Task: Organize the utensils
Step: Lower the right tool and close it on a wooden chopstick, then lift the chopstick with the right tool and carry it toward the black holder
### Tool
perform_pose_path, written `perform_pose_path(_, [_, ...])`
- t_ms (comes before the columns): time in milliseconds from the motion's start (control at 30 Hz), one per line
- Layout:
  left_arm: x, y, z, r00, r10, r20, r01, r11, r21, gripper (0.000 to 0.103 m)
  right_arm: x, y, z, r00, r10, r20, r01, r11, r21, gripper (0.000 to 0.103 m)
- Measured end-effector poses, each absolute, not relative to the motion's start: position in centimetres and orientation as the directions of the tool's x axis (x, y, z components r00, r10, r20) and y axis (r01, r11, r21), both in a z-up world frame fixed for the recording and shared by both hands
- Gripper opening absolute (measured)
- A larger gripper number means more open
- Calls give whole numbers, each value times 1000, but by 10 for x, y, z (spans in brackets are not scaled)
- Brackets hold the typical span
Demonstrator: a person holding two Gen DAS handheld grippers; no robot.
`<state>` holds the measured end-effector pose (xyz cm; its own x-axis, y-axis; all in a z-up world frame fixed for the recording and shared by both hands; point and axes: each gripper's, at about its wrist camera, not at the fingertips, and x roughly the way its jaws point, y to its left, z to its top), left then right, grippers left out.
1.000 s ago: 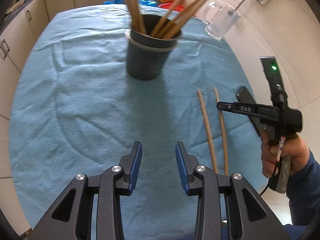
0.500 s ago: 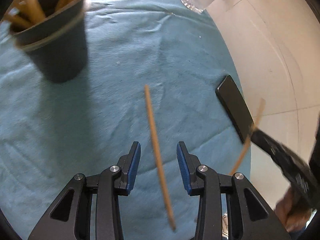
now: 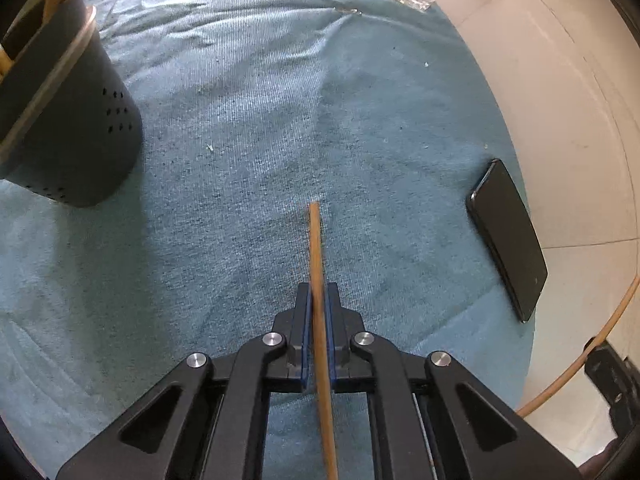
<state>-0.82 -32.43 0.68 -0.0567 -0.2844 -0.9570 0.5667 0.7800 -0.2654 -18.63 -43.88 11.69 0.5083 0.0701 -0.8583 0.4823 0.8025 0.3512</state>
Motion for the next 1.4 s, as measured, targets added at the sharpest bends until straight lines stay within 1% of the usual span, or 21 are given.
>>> perform_pose_path(100, [-17,-317,20,-18,-327,-945,587,761,-274,6,-184,-439,119,517,77,-852,474,804,360,7])
perform_pose_path(333, [-40,-276,92,143,-457,-878,632,725,-275,5,-174,-432,136,572,86,-816,425,820,384,7])
perform_pose_path(533, [-45,-240,134,238,-505,-830,624,734,-268,5,-166,-417,157,631,94,-770,365,840,402,6])
perform_pose_path(867, [-34,-201,162,305,-511,-804,586,766,-265,5,-150,-401,176,679,98,-728,315,856,410,6])
perform_pose_path(1400, [-28,-181,193,350,-540,-766,593,760,-265,5,-143,-392,204,725,74,-685,288,871,399,6])
